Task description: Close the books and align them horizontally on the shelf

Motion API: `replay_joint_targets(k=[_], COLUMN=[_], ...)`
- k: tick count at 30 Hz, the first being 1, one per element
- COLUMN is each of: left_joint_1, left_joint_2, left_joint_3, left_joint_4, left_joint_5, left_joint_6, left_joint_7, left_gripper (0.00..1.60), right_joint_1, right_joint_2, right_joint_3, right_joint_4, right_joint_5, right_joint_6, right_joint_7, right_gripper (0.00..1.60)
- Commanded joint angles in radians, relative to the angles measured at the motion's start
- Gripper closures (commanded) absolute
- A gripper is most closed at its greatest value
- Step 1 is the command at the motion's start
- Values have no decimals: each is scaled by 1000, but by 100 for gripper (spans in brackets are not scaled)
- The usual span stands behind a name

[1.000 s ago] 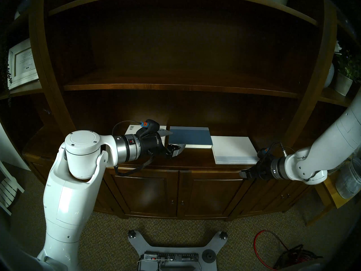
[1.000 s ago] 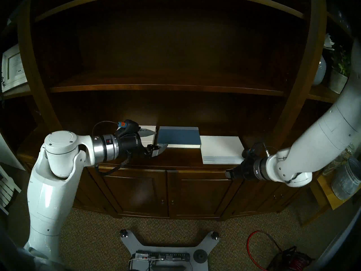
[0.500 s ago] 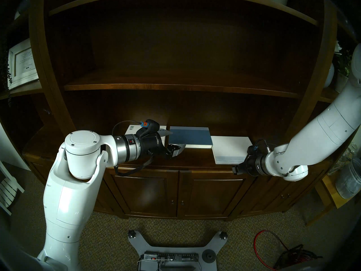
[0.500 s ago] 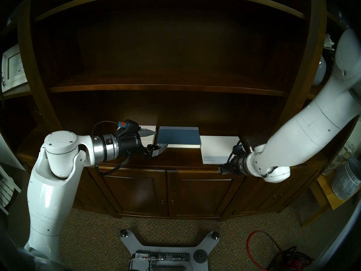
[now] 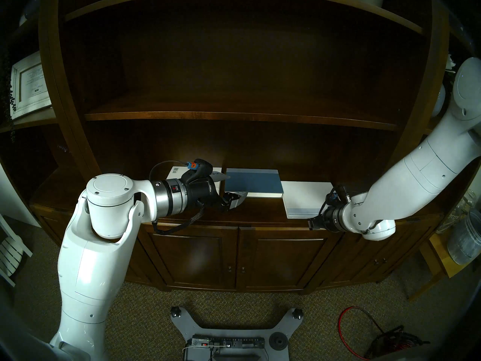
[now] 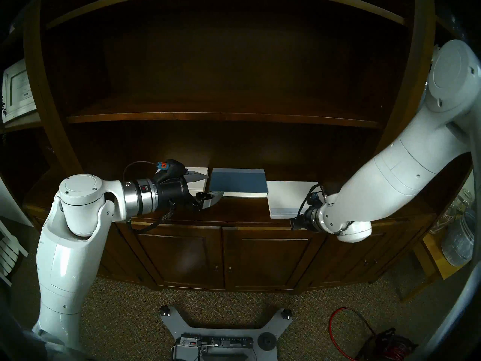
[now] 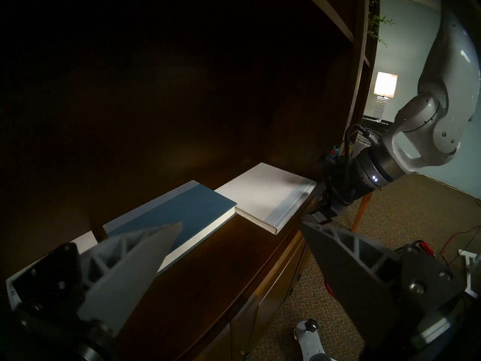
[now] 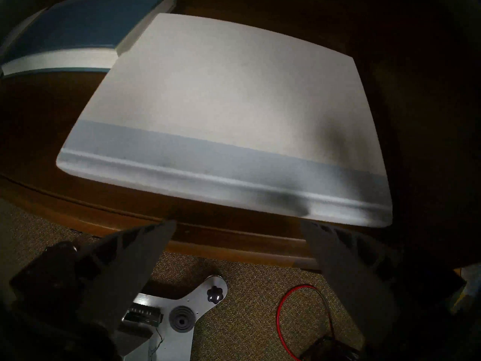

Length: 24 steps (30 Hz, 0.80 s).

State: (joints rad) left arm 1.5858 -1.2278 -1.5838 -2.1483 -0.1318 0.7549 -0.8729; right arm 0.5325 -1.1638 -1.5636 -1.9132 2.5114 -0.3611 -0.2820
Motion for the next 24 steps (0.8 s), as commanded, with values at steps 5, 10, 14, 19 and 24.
replay_joint_targets(k=[5,10,14,19,24], left_joint_1=[-21,-21,-21,-21,-21], left_joint_2=[-2,-2,-2,-3,-3], left_joint_3=[-5,-5,-5,-5,-5], left_joint_4=[-24,-23,-23,-23,-24], left_joint_5=[-1,-1,-1,0,0], left_joint_6=[-8,-8,-8,-8,-8], left_joint_7=[1,1,1,1,1], left_gripper=[0,0,0,0,0], right_joint_1=[-12,-5,11,-18,-54], right_joint_2=[-19,-22,-19,-30,-41], right_joint_3=[14,10,4,17,34], right_joint_4=[89,123,121,189,237], right_joint_5=[1,10,13,27,38], right_joint_6=[-41,-43,-44,-35,-25], right_joint_7=[-33,-41,-40,-40,-37], right_gripper=[0,0,0,0,0])
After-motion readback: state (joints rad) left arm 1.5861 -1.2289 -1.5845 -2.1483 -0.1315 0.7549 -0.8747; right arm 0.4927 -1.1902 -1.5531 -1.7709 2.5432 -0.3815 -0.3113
